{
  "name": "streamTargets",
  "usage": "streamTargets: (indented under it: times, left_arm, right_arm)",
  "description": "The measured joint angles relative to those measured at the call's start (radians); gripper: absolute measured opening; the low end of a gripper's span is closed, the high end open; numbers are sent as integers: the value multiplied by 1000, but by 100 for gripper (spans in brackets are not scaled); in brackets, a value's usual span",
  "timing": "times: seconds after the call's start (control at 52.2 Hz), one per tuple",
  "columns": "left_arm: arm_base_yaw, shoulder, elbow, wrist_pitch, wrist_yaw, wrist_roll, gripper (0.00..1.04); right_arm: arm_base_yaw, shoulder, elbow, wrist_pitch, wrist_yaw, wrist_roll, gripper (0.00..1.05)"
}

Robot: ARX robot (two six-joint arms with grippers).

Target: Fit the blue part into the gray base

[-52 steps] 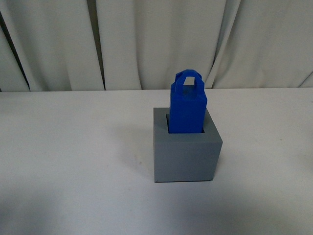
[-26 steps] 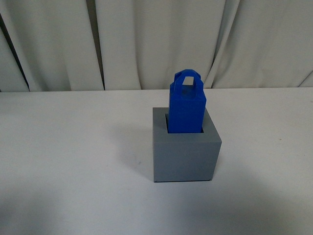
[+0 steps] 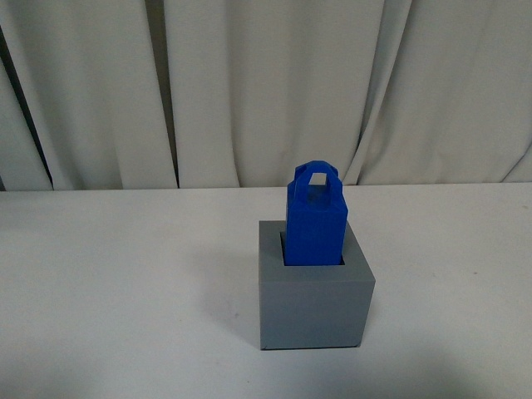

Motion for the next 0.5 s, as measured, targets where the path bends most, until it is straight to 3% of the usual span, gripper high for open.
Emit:
streamTargets:
  times: [0.498]
  left_arm:
    - [0,0,0,0,0,0,99]
  right_arm:
    - [0,-251,0,-234,-2,1,2]
